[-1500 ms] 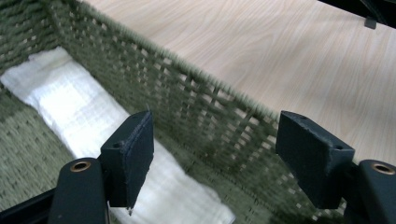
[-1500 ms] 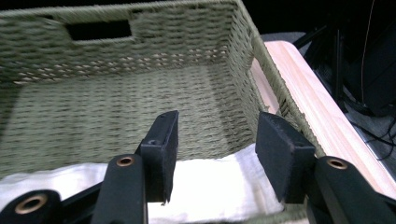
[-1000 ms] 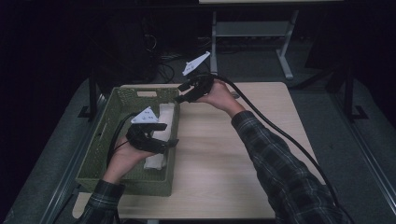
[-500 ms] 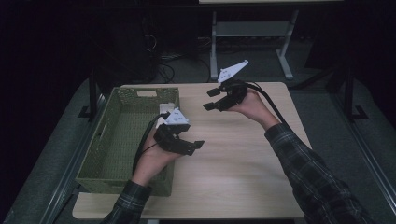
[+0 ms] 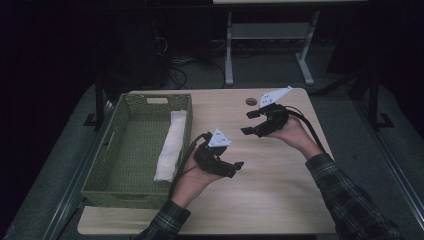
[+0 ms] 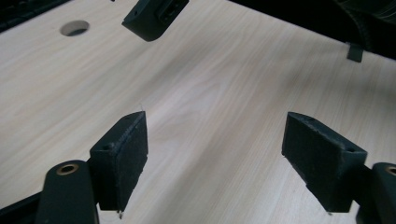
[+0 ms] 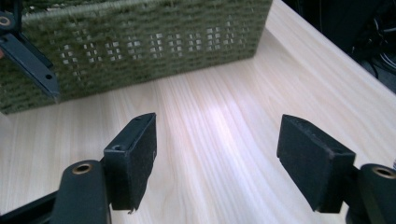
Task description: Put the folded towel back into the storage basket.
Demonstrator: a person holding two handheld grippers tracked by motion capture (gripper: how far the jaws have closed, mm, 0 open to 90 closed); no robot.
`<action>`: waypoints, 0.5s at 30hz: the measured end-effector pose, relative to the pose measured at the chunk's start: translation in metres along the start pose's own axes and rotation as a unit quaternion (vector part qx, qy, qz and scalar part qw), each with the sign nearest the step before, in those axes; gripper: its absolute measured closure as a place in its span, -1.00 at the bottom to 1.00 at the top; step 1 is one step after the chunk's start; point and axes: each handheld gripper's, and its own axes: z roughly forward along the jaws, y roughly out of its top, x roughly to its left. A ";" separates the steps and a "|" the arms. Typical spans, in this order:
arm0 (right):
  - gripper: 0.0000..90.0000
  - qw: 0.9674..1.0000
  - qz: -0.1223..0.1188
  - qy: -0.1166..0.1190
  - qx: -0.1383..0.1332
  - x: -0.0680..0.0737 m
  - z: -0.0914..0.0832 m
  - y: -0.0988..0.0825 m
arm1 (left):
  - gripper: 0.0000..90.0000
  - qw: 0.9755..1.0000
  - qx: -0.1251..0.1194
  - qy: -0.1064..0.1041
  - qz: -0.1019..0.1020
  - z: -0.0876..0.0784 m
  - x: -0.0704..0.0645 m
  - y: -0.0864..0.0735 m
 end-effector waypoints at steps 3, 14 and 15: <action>-0.41 1.000 0.014 -0.006 0.004 0.001 -0.002 -0.015 | -0.54 1.000 0.008 -0.006 0.002 0.017 -0.006 -0.008; -0.59 0.997 0.062 -0.039 0.013 0.017 -0.009 -0.070 | -0.58 1.000 0.029 -0.006 0.006 0.050 -0.015 -0.033; -0.58 0.997 0.064 -0.048 0.012 0.020 -0.011 -0.077 | -0.59 1.000 0.030 -0.008 0.005 0.051 -0.015 -0.035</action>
